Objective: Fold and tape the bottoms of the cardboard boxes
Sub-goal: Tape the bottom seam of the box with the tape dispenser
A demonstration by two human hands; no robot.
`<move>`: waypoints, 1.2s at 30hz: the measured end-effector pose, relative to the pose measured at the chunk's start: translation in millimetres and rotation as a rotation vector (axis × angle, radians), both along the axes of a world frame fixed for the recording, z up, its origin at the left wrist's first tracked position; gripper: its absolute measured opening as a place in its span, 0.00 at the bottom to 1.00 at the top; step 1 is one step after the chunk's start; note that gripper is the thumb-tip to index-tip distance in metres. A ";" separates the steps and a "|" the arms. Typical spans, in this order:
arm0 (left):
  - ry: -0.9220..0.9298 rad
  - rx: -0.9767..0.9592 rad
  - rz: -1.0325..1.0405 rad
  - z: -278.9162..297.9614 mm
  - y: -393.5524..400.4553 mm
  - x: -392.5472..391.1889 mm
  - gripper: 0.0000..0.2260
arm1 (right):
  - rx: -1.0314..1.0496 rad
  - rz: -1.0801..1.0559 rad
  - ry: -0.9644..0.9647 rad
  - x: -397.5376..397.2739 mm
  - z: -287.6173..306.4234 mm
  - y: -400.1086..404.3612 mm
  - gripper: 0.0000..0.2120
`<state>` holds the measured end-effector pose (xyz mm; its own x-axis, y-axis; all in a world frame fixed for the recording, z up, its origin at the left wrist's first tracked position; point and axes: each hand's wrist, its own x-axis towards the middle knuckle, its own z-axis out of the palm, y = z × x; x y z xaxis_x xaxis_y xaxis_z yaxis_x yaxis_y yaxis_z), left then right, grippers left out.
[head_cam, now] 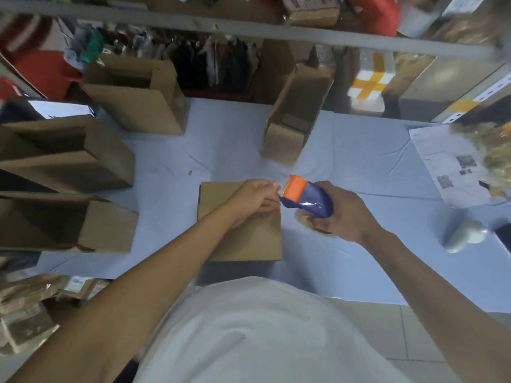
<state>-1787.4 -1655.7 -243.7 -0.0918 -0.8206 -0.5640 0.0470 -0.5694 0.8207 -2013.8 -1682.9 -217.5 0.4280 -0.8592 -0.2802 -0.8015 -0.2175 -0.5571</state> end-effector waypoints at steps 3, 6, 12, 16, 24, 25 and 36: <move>0.163 0.077 0.009 5.4 1.7 2.4 0.14 | -0.069 0.087 0.009 5.7 4.6 -1.7 0.24; 0.183 0.093 0.064 3.5 4.6 5.4 0.10 | -0.065 0.131 -0.050 8.0 5.2 -1.5 0.24; 0.051 0.137 0.168 2.9 9.0 10.7 0.03 | -0.093 0.217 -0.034 14.7 -5.4 -5.2 0.26; -0.201 0.102 0.253 1.7 7.5 7.5 0.00 | -0.124 0.272 0.041 17.2 -11.2 -12.6 0.25; -0.382 0.042 0.239 -0.3 20.6 28.0 0.04 | -0.068 0.362 0.133 -25.7 -16.1 -24.7 0.26; -0.405 0.046 0.239 -2.5 25.6 36.2 0.05 | -0.073 0.373 0.194 -41.1 -19.0 -28.1 0.25; -0.551 0.142 0.205 -21.3 13.2 30.4 0.07 | -0.043 0.343 0.301 -65.9 -33.9 -54.0 0.25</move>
<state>-1757.1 -1642.4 -265.0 0.3973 -0.7038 -0.5889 -0.2434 -0.6996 0.6719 -2079.6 -1736.9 -251.4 0.5950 -0.6956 -0.4027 -0.8037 -0.5165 -0.2954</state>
